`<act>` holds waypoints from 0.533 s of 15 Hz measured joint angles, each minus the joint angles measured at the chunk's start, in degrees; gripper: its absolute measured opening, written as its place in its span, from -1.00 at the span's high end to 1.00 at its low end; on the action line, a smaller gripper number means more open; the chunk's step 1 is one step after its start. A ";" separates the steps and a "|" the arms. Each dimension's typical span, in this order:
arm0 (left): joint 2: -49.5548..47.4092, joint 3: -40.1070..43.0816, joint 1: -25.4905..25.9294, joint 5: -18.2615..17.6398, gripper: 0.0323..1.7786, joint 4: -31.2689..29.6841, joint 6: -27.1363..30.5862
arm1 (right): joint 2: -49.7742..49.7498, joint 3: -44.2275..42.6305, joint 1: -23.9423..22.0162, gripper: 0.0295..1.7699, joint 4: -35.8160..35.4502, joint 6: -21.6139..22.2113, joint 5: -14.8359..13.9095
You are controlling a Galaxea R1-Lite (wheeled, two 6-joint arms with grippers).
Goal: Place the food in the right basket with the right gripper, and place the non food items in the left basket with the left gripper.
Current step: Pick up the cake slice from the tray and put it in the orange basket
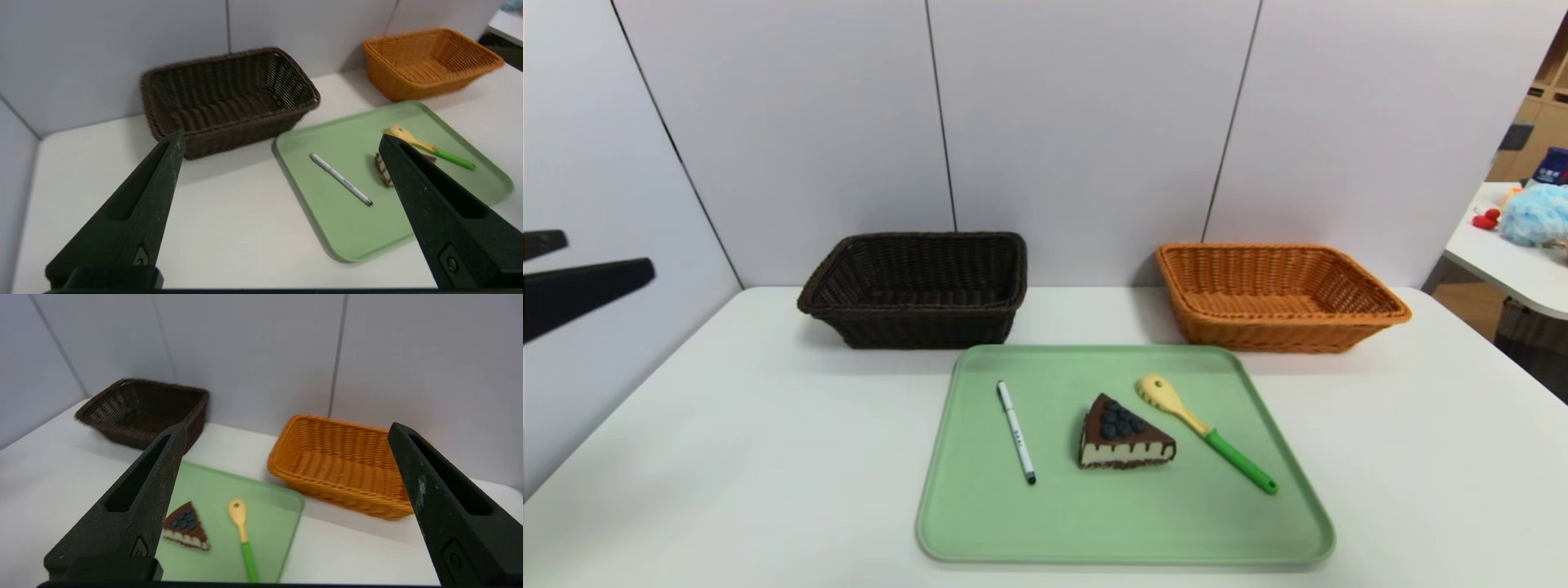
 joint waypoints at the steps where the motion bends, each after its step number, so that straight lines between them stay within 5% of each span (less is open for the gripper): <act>1: 1.65 0.63 -2.06 -0.37 -0.90 0.00 -0.28 | 1.61 0.80 3.18 -0.92 0.11 0.00 0.00; 4: 6.91 1.38 -9.73 -0.69 -0.90 -1.87 -1.35 | 5.55 5.85 12.85 -0.92 -0.29 -0.07 0.44; 8: 14.65 2.40 -17.77 -0.67 -0.90 -8.08 -1.55 | 10.67 13.34 18.44 -0.92 -0.66 -1.94 1.40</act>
